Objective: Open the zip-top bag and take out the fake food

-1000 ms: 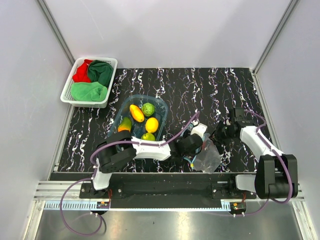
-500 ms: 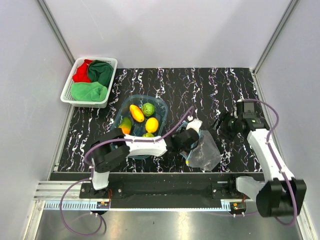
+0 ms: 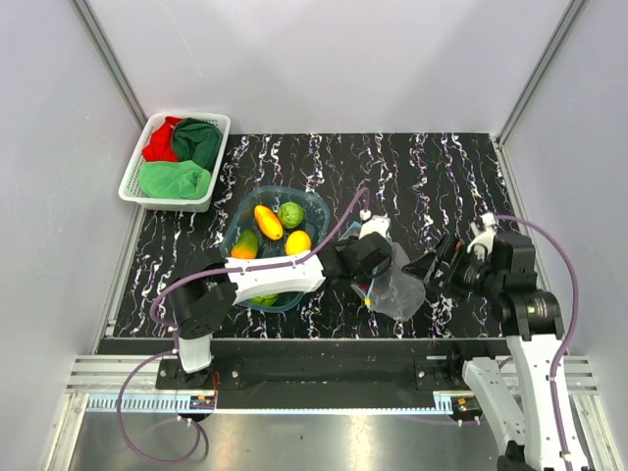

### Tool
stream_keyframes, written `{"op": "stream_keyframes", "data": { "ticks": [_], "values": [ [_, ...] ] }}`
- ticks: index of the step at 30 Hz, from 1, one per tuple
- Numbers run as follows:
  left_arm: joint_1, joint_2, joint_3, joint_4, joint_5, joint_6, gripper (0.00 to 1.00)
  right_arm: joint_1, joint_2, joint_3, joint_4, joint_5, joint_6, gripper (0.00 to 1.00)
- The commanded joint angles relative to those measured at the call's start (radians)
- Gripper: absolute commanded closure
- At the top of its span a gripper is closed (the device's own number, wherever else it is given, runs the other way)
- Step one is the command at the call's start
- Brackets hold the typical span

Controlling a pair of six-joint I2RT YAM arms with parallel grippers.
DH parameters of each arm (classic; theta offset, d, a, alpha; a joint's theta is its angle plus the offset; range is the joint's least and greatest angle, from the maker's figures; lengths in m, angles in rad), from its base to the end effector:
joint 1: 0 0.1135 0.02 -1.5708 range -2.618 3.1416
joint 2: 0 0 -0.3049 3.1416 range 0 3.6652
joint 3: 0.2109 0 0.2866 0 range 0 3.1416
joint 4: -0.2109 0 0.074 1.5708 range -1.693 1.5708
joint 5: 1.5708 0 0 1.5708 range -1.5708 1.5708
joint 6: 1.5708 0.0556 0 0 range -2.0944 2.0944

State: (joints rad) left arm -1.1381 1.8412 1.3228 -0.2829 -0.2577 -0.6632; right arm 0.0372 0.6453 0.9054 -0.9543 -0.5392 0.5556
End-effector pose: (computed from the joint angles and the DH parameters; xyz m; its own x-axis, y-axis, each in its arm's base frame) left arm 0.2072 -0.4148 0.2288 -0.7320 0.1651 -0.6610 0.4478 0.8478 -0.2841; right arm 0.1242 0.0332 0.3491 -0.7680 0.4244 -0.4797 -0.0249 0.7286 0.6845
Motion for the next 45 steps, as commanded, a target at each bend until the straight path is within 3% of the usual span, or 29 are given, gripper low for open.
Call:
{"op": "stream_keyframes", "data": {
  "ticks": [1, 10, 17, 20, 22, 27, 31, 39, 45],
  "values": [
    [0.035, -0.028, 0.061, -0.056, -0.011, -0.084, 1.0, 0.004, -0.062, -0.109, -0.003, -0.145, 0.096, 0.0],
    [0.041, -0.014, 0.079, -0.044, -0.054, -0.232, 1.0, 0.004, -0.185, -0.308, 0.204, -0.347, 0.45, 0.0],
    [0.037, -0.008, 0.065, 0.028, -0.049, -0.387, 1.0, 0.003, -0.188, -0.361, 0.276, -0.36, 0.53, 0.04],
    [0.032, 0.001, 0.073, 0.044, -0.029, -0.417, 1.0, 0.003, -0.18, -0.372, 0.304, -0.337, 0.549, 0.14],
    [0.029, 0.001, 0.07, 0.047, -0.012, -0.426, 1.0, 0.004, -0.18, -0.385, 0.339, -0.32, 0.572, 0.27],
    [0.031, -0.04, 0.023, 0.077, 0.018, -0.418, 1.0, 0.004, -0.193, -0.45, 0.426, -0.251, 0.633, 0.81],
    [0.038, -0.097, -0.025, 0.088, 0.09, -0.348, 1.0, 0.004, -0.168, -0.474, 0.43, -0.194, 0.595, 1.0],
    [0.115, -0.255, -0.181, 0.105, 0.288, -0.21, 1.0, 0.003, -0.11, -0.422, 0.35, -0.108, 0.443, 1.0],
    [0.158, -0.33, -0.23, 0.198, 0.449, -0.222, 1.0, 0.003, -0.096, -0.375, 0.288, 0.008, 0.299, 1.0]
  ]
}}
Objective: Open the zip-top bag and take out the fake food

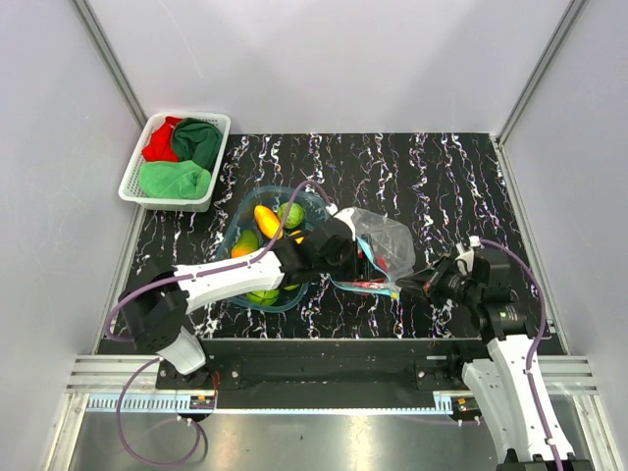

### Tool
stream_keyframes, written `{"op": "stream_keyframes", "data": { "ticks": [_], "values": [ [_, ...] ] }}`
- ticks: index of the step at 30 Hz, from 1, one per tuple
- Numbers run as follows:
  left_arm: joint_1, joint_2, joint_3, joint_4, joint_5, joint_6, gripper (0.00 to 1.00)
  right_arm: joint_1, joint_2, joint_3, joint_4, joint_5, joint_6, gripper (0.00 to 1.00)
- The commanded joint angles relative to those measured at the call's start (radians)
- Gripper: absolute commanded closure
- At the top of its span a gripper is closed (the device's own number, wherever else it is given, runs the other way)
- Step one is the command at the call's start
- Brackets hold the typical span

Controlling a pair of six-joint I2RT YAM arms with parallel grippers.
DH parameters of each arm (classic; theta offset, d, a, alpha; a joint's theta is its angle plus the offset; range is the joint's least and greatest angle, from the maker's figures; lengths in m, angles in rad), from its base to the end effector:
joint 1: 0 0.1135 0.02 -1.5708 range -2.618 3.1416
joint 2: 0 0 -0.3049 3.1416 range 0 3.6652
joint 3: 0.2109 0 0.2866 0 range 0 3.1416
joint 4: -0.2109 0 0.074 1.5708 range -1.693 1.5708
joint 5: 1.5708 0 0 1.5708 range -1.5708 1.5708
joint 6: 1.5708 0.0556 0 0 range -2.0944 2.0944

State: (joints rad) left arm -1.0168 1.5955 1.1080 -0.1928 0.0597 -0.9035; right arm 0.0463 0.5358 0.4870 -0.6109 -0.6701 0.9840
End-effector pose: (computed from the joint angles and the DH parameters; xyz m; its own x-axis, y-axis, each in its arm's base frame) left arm 0.2097 -0.3452 0.2586 -0.8908 -0.0505 -0.4516 0.2805 0.7208 -0.6339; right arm 0.1318 0.0407 0.2434 -0.7774 0.6173 -0.1205 0.2183 0.4445 0.8688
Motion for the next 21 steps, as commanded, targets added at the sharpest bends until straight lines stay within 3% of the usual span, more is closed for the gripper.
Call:
{"op": "stream_keyframes", "data": {
  "ticks": [1, 5, 10, 15, 21],
  "values": [
    [0.04, -0.091, -0.025, 0.139, 0.118, 0.003, 1.0, -0.006, 0.015, 0.041, -0.053, 0.13, -0.134, 1.0],
    [0.04, -0.104, -0.023, 0.176, -0.027, -0.023, 1.0, -0.006, -0.029, 0.022, -0.053, 0.082, -0.122, 1.0],
    [0.049, -0.08, 0.015, 0.228, -0.058, -0.069, 1.0, -0.006, -0.027, 0.067, -0.165, 0.184, -0.205, 1.0],
    [0.043, -0.103, 0.023, 0.253, -0.207, -0.045, 1.0, -0.006, 0.023, 0.042, -0.122, 0.061, -0.174, 1.0],
    [0.04, -0.098, 0.007, 0.377, -0.253, -0.032, 1.0, -0.006, -0.023, 0.028, -0.151, 0.136, -0.183, 1.0]
  ]
}}
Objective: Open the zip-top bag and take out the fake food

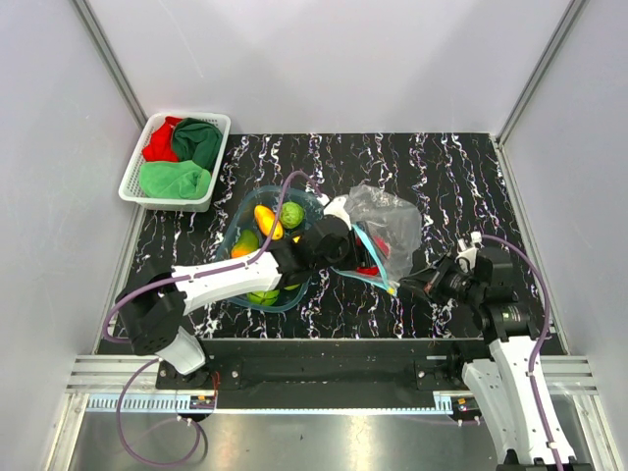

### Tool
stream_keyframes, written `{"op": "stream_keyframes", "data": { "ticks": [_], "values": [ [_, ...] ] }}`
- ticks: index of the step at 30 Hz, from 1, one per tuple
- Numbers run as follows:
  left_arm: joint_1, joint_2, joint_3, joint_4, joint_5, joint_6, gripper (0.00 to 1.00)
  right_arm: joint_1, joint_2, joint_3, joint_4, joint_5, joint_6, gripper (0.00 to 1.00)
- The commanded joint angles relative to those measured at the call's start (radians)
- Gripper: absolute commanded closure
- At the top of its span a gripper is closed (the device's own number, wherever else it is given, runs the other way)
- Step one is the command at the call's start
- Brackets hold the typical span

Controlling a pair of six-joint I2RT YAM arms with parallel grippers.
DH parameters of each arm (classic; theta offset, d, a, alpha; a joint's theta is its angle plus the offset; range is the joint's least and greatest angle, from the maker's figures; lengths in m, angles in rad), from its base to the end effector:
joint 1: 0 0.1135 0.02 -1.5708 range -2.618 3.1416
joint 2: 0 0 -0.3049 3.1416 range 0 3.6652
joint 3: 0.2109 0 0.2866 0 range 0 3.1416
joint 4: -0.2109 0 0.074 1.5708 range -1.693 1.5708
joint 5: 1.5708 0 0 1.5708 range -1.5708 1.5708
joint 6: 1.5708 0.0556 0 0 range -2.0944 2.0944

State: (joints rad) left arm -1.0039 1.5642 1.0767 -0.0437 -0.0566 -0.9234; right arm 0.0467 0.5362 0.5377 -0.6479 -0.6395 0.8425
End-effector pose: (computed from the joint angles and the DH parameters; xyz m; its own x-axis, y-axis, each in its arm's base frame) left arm 0.2203 -0.3403 0.2745 -0.8150 -0.2028 -0.5429 0.2752 0.6890 -0.6705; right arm 0.1310 0.0393 0.2582 -0.7836 0.5629 -0.2630 0.1074 0.5397 0.8350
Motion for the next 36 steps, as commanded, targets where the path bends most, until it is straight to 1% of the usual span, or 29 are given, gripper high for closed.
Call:
{"op": "stream_keyframes", "data": {
  "ticks": [1, 3, 5, 8, 9, 11, 12, 13, 14, 16, 17, 18, 19, 20, 21, 23, 24, 27, 31, 32, 36],
  "values": [
    [0.028, -0.058, 0.054, 0.217, -0.121, -0.015, 1.0, -0.007, -0.027, -0.016, -0.116, 0.113, -0.043, 1.0],
    [0.025, -0.041, 0.086, 0.171, -0.109, -0.015, 1.0, -0.007, -0.012, 0.017, -0.137, 0.145, -0.072, 1.0],
    [0.025, -0.05, 0.074, 0.166, -0.117, -0.046, 1.0, -0.007, 0.008, 0.039, -0.153, 0.196, -0.097, 1.0],
    [0.033, -0.079, 0.029, 0.215, -0.147, -0.094, 1.0, -0.005, 0.041, 0.05, -0.153, 0.242, -0.117, 1.0],
    [0.033, -0.082, 0.026, 0.229, -0.169, -0.094, 1.0, -0.007, 0.06, 0.051, -0.147, 0.235, -0.118, 1.0],
    [0.033, -0.072, 0.049, 0.231, -0.17, -0.085, 1.0, -0.007, 0.074, 0.064, -0.138, 0.172, -0.114, 1.0],
    [0.033, -0.064, 0.061, 0.196, -0.183, -0.08, 1.0, -0.007, 0.071, 0.074, -0.14, 0.131, -0.114, 1.0],
    [0.031, -0.056, 0.072, 0.183, -0.187, -0.081, 1.0, -0.007, 0.062, 0.083, -0.141, 0.109, -0.111, 0.95],
    [0.031, -0.041, 0.083, 0.18, -0.186, -0.087, 1.0, -0.007, 0.033, 0.108, -0.139, 0.088, -0.103, 0.87],
    [0.031, -0.024, 0.088, 0.17, -0.18, -0.112, 1.0, -0.005, -0.004, 0.123, -0.127, 0.019, -0.083, 0.66],
    [0.033, -0.004, 0.1, 0.165, -0.175, -0.115, 1.0, -0.007, -0.034, 0.125, -0.107, -0.008, -0.051, 0.59],
    [0.033, 0.006, 0.106, 0.163, -0.16, -0.121, 1.0, -0.007, -0.048, 0.117, -0.089, -0.07, -0.028, 0.53],
    [0.033, 0.016, 0.109, 0.166, -0.149, -0.126, 1.0, -0.005, -0.061, 0.104, -0.061, -0.11, -0.001, 0.42],
    [0.031, 0.034, 0.114, 0.172, -0.131, -0.13, 1.0, -0.007, -0.077, 0.069, 0.014, -0.149, 0.057, 0.38],
    [0.031, 0.042, 0.121, 0.182, -0.121, -0.14, 1.0, -0.007, -0.082, 0.053, 0.046, -0.202, 0.085, 0.35],
    [0.031, 0.06, 0.129, 0.182, -0.105, -0.146, 1.0, -0.007, -0.096, 0.012, 0.138, -0.241, 0.148, 0.26],
    [0.03, 0.065, 0.14, 0.183, -0.101, -0.149, 1.0, -0.007, -0.094, 0.002, 0.166, -0.273, 0.165, 0.24],
    [0.022, 0.083, 0.15, 0.183, -0.097, -0.149, 1.0, -0.007, -0.067, 0.008, 0.2, -0.316, 0.159, 0.21],
    [0.008, 0.106, 0.167, 0.188, -0.098, -0.166, 1.0, -0.007, -0.061, 0.015, 0.218, -0.305, 0.156, 0.21],
    [0.004, 0.112, 0.173, 0.191, -0.101, -0.166, 1.0, -0.005, -0.048, -0.001, 0.231, -0.307, 0.17, 0.22],
    [-0.016, 0.131, 0.193, 0.186, -0.104, -0.169, 1.0, -0.005, -0.004, -0.03, 0.294, -0.351, 0.194, 0.34]
  ]
}}
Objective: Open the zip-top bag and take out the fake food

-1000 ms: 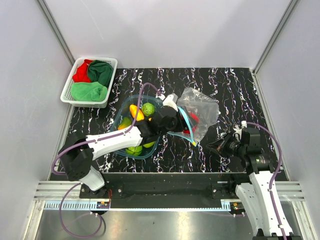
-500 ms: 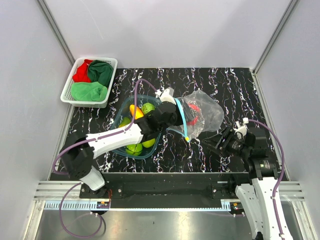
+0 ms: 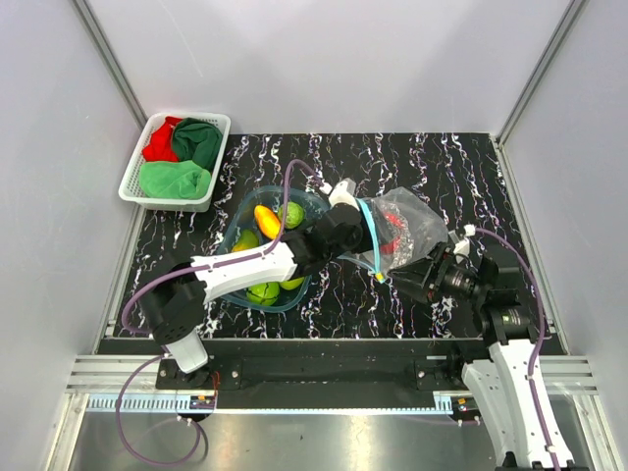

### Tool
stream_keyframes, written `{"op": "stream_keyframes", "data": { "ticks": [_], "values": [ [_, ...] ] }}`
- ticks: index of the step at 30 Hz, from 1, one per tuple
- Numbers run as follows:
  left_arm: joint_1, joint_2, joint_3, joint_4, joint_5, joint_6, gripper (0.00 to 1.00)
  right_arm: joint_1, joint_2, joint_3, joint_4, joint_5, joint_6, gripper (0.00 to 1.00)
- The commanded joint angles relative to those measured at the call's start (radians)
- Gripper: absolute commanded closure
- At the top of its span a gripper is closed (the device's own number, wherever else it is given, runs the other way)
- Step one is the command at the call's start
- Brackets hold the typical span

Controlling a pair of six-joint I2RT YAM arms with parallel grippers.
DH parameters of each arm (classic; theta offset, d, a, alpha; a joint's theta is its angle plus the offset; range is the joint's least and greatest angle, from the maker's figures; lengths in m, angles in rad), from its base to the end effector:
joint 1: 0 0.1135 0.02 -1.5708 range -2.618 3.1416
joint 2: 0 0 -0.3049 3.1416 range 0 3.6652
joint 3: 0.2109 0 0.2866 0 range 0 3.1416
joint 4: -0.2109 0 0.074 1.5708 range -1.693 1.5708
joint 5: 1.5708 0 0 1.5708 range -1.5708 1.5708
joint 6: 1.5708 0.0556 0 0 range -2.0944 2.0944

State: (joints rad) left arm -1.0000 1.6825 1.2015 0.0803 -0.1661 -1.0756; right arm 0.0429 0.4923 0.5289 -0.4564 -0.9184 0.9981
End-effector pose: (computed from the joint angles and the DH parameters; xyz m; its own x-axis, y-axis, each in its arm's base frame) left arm 0.2502 -0.3727 0.2898 -0.7580 -0.4256 -0.4943 0.1699 0.6029 -0.7795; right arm 0.1256 0.0496 0.2839 -0.8518 0.4741 -0.2226 -0.0647 0.3265 0.9430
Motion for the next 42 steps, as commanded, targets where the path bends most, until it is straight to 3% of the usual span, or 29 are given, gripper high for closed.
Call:
{"op": "stream_keyframes", "data": {
  "ticks": [1, 11, 16, 18, 22, 29, 37, 42],
  "values": [
    [-0.02, 0.02, 0.072, 0.064, 0.007, -0.02, 1.0, -0.001, 0.043, -0.023, 0.104, -0.073, 0.034, 0.35],
    [-0.032, 0.026, 0.041, 0.09, 0.02, -0.024, 1.0, -0.001, 0.066, -0.043, 0.113, -0.033, 0.048, 0.52],
    [-0.032, 0.013, 0.021, 0.099, 0.028, -0.027, 1.0, -0.001, 0.083, -0.063, 0.117, 0.013, 0.024, 0.79],
    [-0.032, 0.003, 0.017, 0.098, 0.022, -0.029, 1.0, -0.001, 0.088, -0.069, 0.108, 0.024, 0.013, 0.99],
    [-0.026, -0.01, 0.021, 0.081, 0.022, -0.029, 1.0, -0.001, 0.066, -0.067, 0.055, 0.061, -0.022, 1.0],
    [0.001, -0.066, -0.002, -0.039, 0.051, -0.02, 1.0, -0.001, 0.087, 0.043, -0.182, 0.274, -0.208, 1.0],
    [0.029, -0.121, -0.075, 0.018, 0.112, -0.07, 1.0, -0.001, 0.084, 0.029, -0.218, 0.302, -0.242, 1.0],
    [0.046, -0.087, -0.043, 0.061, 0.139, -0.086, 1.0, -0.001, 0.054, 0.016, -0.235, 0.294, -0.236, 1.0]
  ]
}}
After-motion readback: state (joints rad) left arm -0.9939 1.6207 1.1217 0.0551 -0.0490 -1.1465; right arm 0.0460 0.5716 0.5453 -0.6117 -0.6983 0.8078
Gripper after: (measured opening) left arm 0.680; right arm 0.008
